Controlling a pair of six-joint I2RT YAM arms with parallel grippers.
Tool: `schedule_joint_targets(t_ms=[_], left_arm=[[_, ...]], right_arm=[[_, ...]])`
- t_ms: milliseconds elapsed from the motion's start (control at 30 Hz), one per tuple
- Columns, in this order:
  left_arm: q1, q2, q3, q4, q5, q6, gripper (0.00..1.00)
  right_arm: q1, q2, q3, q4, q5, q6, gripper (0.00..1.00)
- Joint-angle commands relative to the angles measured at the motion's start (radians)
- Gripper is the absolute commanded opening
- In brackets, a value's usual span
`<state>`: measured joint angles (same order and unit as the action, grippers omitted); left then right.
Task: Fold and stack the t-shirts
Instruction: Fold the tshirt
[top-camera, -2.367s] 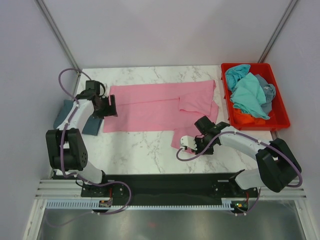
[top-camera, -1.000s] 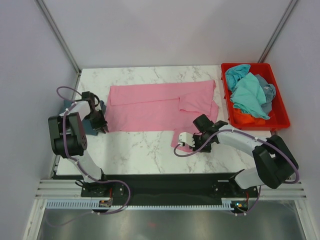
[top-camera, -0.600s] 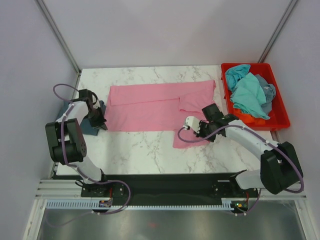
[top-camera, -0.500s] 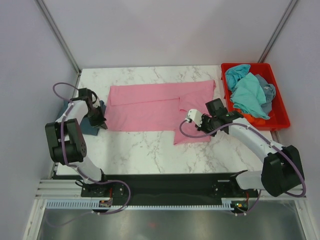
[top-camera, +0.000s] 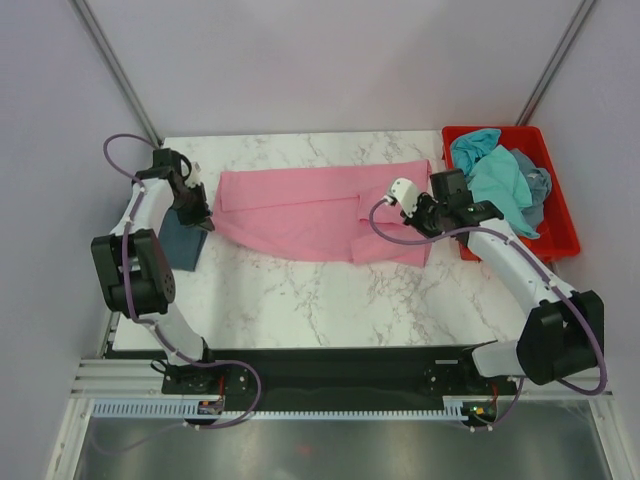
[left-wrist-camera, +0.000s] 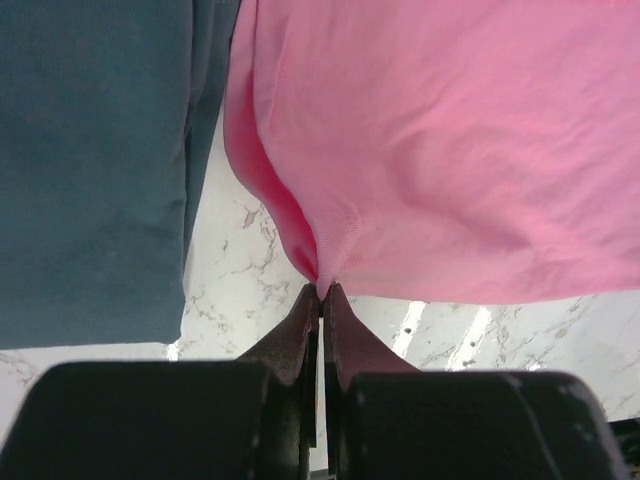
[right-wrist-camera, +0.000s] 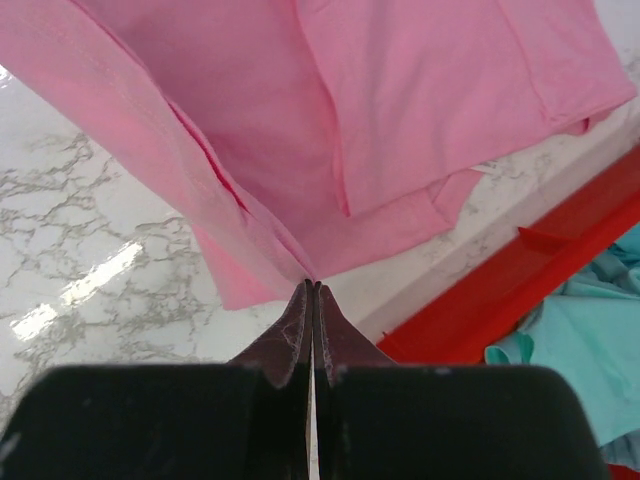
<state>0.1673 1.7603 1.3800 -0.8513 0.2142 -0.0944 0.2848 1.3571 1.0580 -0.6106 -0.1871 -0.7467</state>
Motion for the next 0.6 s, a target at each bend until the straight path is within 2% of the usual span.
schedule_joint_targets(t_ms=[0,400,567], left_arm=[[-0.006,0.022,0.065,-0.043,0.036,0.050,0.02],[-0.009,0.113,0.163,-0.066,0.037,0.082,0.02],[-0.008,0.172,0.258,-0.081,0.070,0.059,0.02]], right_arm=[[-0.024,0.022,0.069,0.063,0.018,0.032,0.00],[-0.079,0.157,0.263,0.175,0.071,0.069,0.00],[-0.082,0.227,0.353,0.216,0.083,0.076,0.00]])
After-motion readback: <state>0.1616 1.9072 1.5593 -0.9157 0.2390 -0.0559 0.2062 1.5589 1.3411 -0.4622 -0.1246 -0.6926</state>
